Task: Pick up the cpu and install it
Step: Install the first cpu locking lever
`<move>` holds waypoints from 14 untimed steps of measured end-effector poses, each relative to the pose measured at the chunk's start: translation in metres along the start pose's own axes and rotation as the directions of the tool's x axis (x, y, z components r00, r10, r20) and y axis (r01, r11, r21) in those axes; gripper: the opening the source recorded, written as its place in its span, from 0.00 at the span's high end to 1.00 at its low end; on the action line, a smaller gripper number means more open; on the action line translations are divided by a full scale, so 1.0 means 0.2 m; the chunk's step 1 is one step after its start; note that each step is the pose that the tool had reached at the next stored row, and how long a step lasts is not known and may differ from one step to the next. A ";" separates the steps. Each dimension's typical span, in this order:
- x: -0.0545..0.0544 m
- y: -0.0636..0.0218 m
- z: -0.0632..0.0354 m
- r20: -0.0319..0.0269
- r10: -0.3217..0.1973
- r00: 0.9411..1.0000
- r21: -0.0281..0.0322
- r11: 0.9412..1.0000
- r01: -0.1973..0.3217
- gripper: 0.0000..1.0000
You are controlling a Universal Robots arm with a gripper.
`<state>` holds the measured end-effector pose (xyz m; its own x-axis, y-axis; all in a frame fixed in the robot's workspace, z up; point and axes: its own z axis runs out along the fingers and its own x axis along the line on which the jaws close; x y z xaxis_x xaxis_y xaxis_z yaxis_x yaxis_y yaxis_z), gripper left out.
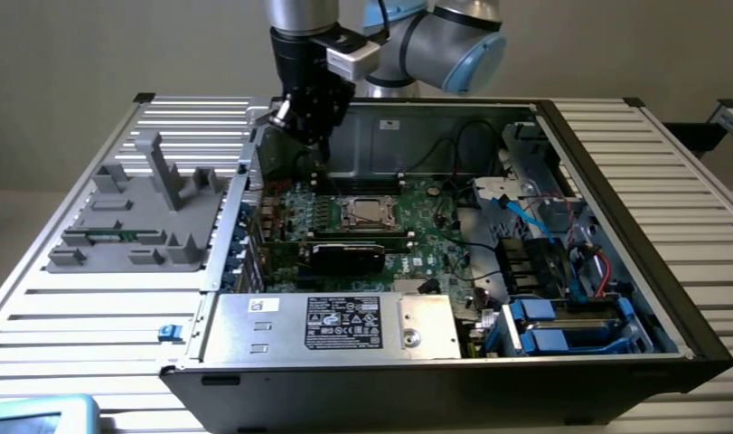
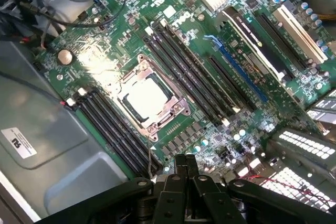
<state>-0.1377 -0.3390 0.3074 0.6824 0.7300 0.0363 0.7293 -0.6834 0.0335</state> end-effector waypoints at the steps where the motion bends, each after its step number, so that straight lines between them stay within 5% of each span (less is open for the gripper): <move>1: 0.00 0.000 0.001 0.000 0.017 1.000 -0.001 1.000 -0.017 0.89; 7: 0.00 0.000 0.003 0.004 0.118 0.993 -0.004 0.993 -0.118 0.89; 14: 0.00 0.000 0.004 0.003 0.219 0.976 -0.004 0.976 -0.219 0.89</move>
<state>-0.1377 -0.3389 0.3065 0.8256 0.5629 0.0398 0.5621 -0.8265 0.0288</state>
